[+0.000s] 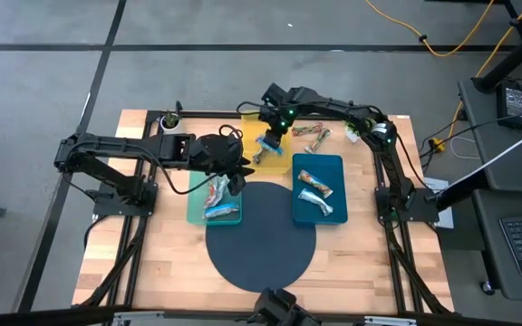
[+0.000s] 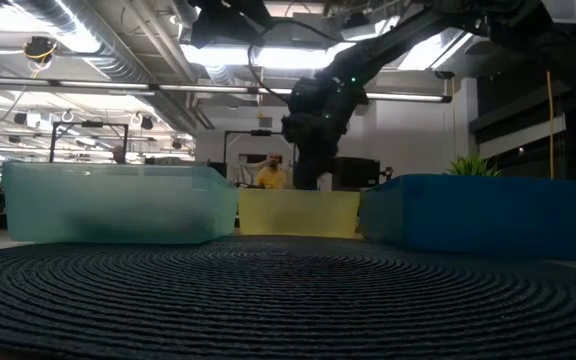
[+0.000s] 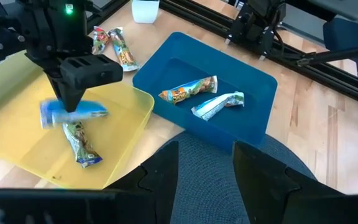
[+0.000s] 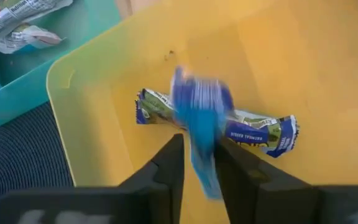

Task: Pick and place Granola Bars by type
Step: Put the blue granola bar into the yellow bin, then put the orange granola bar into the blue bin

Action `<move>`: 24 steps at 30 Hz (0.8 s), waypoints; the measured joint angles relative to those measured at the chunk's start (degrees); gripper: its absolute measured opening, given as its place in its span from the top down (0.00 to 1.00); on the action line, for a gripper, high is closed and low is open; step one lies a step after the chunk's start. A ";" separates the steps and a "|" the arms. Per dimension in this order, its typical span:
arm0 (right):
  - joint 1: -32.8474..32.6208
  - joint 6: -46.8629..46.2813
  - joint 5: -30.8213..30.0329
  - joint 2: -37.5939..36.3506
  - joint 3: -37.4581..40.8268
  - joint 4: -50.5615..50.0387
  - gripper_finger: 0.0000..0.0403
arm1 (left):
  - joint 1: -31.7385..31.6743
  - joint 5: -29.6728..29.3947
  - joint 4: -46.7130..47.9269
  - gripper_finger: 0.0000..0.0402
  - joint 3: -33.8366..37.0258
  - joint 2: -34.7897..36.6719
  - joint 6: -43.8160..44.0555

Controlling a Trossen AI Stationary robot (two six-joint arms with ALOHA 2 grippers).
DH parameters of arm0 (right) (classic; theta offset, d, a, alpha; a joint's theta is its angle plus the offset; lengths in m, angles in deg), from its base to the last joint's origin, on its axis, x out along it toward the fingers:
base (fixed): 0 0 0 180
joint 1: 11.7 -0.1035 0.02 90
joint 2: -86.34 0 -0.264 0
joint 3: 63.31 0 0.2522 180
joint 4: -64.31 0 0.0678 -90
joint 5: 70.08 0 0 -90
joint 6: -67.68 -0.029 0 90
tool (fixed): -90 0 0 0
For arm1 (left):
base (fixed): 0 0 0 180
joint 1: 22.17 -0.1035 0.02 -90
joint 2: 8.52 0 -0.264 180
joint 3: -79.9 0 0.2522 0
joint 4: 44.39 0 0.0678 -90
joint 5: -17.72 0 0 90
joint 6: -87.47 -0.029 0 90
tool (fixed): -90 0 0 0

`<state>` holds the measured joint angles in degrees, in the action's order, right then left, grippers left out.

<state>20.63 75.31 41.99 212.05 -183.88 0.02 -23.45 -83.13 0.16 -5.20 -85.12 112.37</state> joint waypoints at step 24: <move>0.00 3.21 -4.45 -0.09 -6.68 -8.13 0.69 | 1.62 -0.19 0.33 0.64 0.00 0.00 0.90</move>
<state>20.63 78.52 37.55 211.95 -190.55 -8.11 -21.84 -83.31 0.49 -5.20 -85.12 113.28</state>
